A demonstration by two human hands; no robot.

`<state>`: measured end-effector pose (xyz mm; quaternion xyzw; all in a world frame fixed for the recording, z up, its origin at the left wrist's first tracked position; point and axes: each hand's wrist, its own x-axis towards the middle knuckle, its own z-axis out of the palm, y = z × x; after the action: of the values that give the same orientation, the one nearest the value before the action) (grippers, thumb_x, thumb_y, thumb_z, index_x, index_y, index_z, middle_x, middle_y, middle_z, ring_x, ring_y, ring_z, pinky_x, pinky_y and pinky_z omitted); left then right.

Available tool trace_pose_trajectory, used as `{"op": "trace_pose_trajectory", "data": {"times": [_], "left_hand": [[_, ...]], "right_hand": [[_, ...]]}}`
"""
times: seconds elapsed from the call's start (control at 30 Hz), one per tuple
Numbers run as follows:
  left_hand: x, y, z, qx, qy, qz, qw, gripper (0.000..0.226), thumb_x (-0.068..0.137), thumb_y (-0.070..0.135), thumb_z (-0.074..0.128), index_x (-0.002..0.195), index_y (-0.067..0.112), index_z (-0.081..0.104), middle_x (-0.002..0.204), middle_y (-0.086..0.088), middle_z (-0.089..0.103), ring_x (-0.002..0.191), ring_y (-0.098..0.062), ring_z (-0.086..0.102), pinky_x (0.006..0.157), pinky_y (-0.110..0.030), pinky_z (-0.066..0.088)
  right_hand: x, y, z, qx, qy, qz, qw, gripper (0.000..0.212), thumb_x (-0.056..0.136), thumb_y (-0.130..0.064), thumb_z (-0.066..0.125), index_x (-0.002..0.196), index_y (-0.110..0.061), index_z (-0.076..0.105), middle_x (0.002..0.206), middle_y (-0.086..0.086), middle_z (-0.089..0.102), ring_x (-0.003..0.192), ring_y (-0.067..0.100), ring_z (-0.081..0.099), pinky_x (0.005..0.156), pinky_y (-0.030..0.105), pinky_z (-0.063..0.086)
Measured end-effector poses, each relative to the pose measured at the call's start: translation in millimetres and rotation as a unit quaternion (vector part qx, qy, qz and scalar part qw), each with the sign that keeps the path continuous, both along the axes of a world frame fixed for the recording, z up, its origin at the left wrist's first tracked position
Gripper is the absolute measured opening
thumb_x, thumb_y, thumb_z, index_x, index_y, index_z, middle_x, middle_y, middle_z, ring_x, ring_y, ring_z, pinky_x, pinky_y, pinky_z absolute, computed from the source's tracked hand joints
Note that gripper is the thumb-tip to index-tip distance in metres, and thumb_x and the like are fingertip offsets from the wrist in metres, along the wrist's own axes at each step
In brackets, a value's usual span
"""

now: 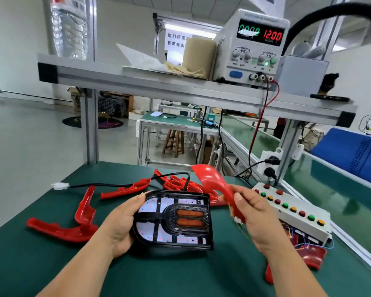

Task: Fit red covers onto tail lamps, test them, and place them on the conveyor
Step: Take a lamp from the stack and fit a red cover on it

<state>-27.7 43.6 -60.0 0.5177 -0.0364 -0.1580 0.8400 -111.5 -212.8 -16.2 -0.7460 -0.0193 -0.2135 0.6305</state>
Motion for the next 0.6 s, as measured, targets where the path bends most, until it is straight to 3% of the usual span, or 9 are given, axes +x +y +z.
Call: {"op": "trace_pose_trajectory", "data": {"times": [0.07, 0.13, 0.23, 0.3, 0.4, 0.47, 0.53, 0.6], "left_hand": [[-0.2, 0.3, 0.9, -0.001, -0.019, -0.003, 1.0, 0.041, 0.079, 0.039, 0.062, 0.113, 0.018, 0.074, 0.115, -0.014, 0.072, 0.099, -0.03, 0.072, 0.071, -0.037, 0.06], [0.4, -0.6, 0.8, -0.003, -0.027, -0.011, 1.0, 0.045, 0.078, 0.041, 0.064, 0.117, 0.021, 0.072, 0.119, -0.012, 0.071, 0.105, -0.029, 0.07, 0.076, -0.037, 0.059], [-0.9, -4.3, 1.6, -0.003, -0.039, -0.016, 0.999, 0.036, 0.088, 0.039, 0.059, 0.118, 0.023, 0.071, 0.119, -0.011, 0.071, 0.106, -0.029, 0.069, 0.076, -0.036, 0.059], [-2.3, -5.4, 2.8, 0.001, -0.045, -0.016, 0.999, 0.029, 0.097, 0.034, 0.052, 0.117, 0.025, 0.071, 0.119, -0.012, 0.071, 0.106, -0.03, 0.07, 0.076, -0.037, 0.059], [-4.7, -5.0, 5.3, 0.012, -0.052, -0.021, 0.998, 0.029, 0.1, 0.034, 0.047, 0.117, 0.028, 0.071, 0.118, -0.01, 0.071, 0.106, -0.031, 0.069, 0.076, -0.038, 0.059], [-6.3, -4.8, 7.5, 0.017, -0.058, -0.021, 0.998, 0.03, 0.1, 0.035, 0.047, 0.116, 0.029, 0.071, 0.118, -0.009, 0.072, 0.105, -0.03, 0.07, 0.076, -0.038, 0.059], [-8.5, -5.6, 9.1, 0.018, -0.066, -0.022, 0.997, 0.031, 0.098, 0.036, 0.046, 0.114, 0.029, 0.072, 0.118, -0.009, 0.072, 0.105, -0.029, 0.07, 0.078, -0.039, 0.059], [-9.6, -7.3, 10.0, 0.018, -0.074, -0.021, 0.997, 0.032, 0.096, 0.038, 0.047, 0.113, 0.029, 0.073, 0.118, -0.009, 0.071, 0.105, -0.029, 0.069, 0.083, -0.042, 0.058]], "right_hand": [[-0.6, 19.7, -0.2, -0.072, 0.004, 0.035, 0.997, 0.033, 0.1, -0.006, 0.046, 0.099, -0.028, 0.071, 0.073, -0.003, 0.071, 0.053, 0.004, 0.046, 0.052, 0.013, 0.039], [0.8, 36.5, -1.7, -0.155, 0.016, 0.049, 0.987, 0.028, 0.098, -0.011, 0.053, 0.102, -0.035, 0.067, 0.07, -0.012, 0.068, 0.057, 0.0, 0.054, 0.059, 0.009, 0.041], [6.6, 48.4, -6.1, -0.234, 0.018, 0.037, 0.971, 0.031, 0.092, -0.02, 0.064, 0.111, -0.043, 0.056, 0.075, -0.02, 0.066, 0.075, -0.007, 0.061, 0.071, 0.004, 0.041], [10.5, 51.5, -6.7, -0.248, 0.003, 0.023, 0.969, 0.029, 0.091, -0.021, 0.066, 0.103, -0.045, 0.057, 0.078, -0.03, 0.064, 0.08, -0.009, 0.062, 0.072, 0.005, 0.041], [15.1, 49.2, -5.7, -0.301, -0.044, -0.017, 0.952, 0.018, 0.09, -0.03, 0.066, 0.092, -0.046, 0.061, 0.086, -0.033, 0.064, 0.087, -0.006, 0.061, 0.075, 0.01, 0.043], [17.0, 47.4, -2.5, -0.354, -0.095, -0.037, 0.93, 0.01, 0.089, -0.034, 0.062, 0.095, -0.041, 0.067, 0.091, -0.029, 0.066, 0.092, -0.004, 0.06, 0.084, 0.019, 0.045], [19.4, 46.8, 0.3, -0.404, -0.138, -0.062, 0.902, 0.015, 0.087, -0.035, 0.06, 0.099, -0.036, 0.07, 0.094, -0.022, 0.065, 0.095, -0.002, 0.059, 0.087, 0.032, 0.041], [23.0, 47.5, 2.7, -0.419, -0.145, -0.071, 0.894, 0.016, 0.087, -0.037, 0.059, 0.099, -0.037, 0.07, 0.093, -0.023, 0.061, 0.094, -0.004, 0.056, 0.087, 0.033, 0.034]]}}
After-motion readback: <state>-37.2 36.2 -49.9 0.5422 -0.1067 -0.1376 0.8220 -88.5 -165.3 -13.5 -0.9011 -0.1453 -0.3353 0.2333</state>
